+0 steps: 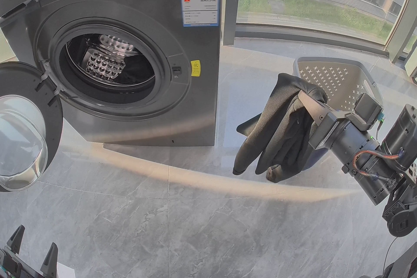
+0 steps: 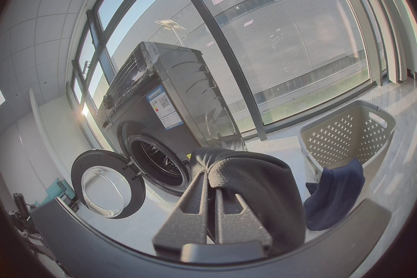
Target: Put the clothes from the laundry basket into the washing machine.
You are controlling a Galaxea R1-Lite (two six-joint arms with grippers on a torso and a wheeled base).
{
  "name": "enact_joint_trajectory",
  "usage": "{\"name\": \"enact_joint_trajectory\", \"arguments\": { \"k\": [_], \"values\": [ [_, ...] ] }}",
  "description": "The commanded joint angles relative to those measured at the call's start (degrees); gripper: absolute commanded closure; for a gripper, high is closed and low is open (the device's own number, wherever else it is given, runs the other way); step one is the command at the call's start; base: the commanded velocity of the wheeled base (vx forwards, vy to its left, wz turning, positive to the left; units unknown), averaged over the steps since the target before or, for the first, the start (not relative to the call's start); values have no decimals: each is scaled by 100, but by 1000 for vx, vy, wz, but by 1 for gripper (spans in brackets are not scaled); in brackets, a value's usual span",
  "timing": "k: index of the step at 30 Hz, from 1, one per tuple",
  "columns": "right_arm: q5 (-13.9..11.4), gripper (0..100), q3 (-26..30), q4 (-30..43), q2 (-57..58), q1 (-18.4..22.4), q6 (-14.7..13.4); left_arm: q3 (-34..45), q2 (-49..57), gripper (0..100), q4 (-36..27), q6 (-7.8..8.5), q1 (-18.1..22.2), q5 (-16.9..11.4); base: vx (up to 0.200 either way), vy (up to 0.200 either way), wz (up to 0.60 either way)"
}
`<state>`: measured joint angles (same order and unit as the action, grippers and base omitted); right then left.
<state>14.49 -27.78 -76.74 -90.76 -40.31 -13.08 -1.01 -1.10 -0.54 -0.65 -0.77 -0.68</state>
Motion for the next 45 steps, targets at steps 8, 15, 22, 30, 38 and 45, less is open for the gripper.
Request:
{"name": "enact_joint_trajectory", "arguments": {
  "k": [8,15,22,30,38,45],
  "values": [
    [1,100,1,-16,-3,6,7,84,-13,0,1,3,-2,-2,0,175,0],
    [1,100,-8,-8,-12,15,-2,75,-13,0,1,29,-2,-2,-57,0,0],
    [1,100,1,-25,-30,15,-10,75,-13,0,1,3,-2,-2,-200,0,0],
    [1,100,1,-16,-38,15,-10,84,-13,0,1,3,-2,-2,0,25,0],
    [1,100,18,1,-47,15,-19,84,-13,0,1,-6,-11,-2,0,200,0],
    [1,100,27,10,-47,32,-19,84,-13,0,1,3,-2,-2,0,200,0]
  ]
}}
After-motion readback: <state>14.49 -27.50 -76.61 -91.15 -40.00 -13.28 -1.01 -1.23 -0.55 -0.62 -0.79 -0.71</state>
